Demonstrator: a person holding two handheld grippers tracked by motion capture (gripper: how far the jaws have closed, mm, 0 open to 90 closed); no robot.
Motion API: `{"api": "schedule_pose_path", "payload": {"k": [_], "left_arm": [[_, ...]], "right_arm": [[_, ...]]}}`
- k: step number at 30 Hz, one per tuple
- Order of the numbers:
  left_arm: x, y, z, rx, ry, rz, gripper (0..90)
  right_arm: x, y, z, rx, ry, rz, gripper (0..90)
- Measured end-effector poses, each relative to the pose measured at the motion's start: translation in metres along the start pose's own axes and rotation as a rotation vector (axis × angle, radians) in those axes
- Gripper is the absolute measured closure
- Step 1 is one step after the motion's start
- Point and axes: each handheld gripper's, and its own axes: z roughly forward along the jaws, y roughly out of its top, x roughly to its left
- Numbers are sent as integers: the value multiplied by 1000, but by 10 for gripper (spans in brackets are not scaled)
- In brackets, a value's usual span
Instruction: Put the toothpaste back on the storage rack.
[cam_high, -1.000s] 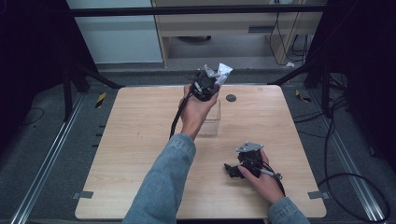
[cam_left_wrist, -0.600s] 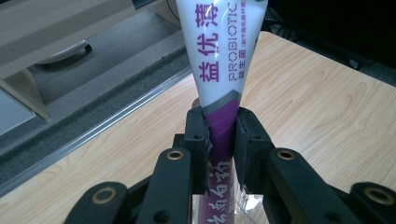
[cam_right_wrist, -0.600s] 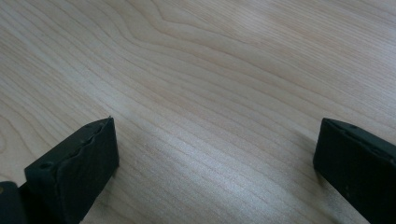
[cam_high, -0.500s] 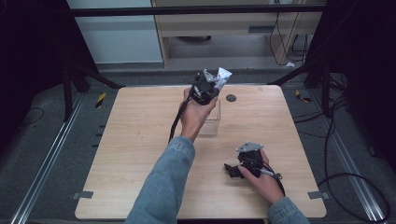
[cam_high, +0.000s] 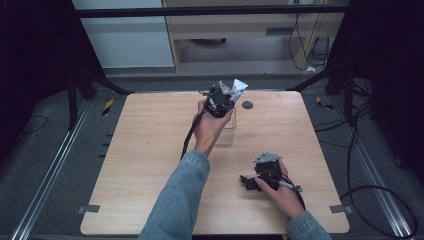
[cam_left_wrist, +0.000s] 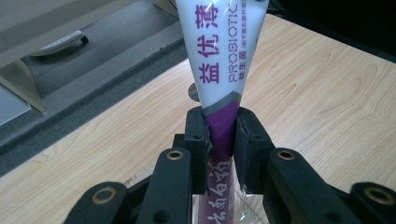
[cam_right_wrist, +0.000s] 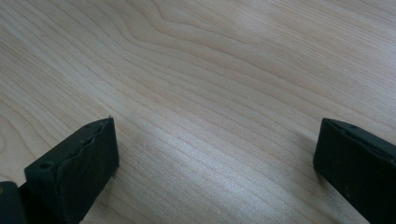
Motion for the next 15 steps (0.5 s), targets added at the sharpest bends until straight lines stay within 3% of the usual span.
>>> {"api": "schedule_pose_path", "payload": {"k": [15], "left_arm": [[3, -9, 1, 0, -2, -9, 764]], "right_arm": [[0, 0, 0, 0, -1, 0, 4]]}}
